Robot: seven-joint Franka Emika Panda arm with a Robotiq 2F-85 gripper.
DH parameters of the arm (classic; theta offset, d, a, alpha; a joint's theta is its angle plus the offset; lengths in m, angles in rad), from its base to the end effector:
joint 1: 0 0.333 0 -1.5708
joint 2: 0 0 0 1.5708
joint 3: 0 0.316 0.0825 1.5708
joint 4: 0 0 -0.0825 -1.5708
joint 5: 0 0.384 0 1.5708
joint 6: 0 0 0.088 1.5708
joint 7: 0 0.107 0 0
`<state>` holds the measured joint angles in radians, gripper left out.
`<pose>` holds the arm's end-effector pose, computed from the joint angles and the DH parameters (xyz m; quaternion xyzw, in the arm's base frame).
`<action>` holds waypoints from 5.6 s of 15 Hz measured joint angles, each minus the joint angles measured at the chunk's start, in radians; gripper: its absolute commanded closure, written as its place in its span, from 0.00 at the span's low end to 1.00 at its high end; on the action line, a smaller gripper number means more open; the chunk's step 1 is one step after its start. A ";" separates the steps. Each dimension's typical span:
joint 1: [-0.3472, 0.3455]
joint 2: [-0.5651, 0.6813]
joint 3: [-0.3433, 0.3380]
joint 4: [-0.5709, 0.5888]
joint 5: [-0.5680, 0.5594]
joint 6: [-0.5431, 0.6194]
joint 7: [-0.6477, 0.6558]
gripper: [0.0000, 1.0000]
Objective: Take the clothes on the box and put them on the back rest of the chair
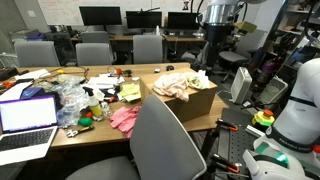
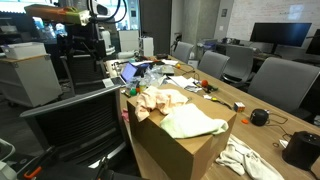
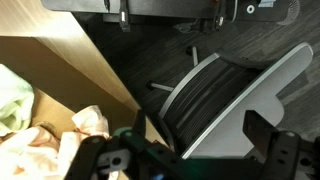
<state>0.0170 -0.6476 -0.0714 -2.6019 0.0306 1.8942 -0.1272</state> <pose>0.3433 -0.0167 0.4551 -0.9981 -0.0389 0.0277 0.0383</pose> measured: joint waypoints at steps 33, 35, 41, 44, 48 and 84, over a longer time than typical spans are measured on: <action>-0.275 0.641 -0.177 0.653 0.011 -0.172 0.343 0.00; -0.291 0.718 -0.198 0.686 0.071 -0.194 0.338 0.00; -0.355 0.862 -0.215 0.714 0.287 -0.206 0.262 0.00; -0.388 0.916 -0.217 0.714 0.356 -0.207 0.233 0.00; -0.425 0.971 -0.220 0.714 0.387 -0.209 0.221 0.00; -0.467 1.300 -0.244 0.827 0.367 -0.232 0.501 0.42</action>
<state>-0.4499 0.6527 -0.3150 -1.7744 0.3980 1.6625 0.3734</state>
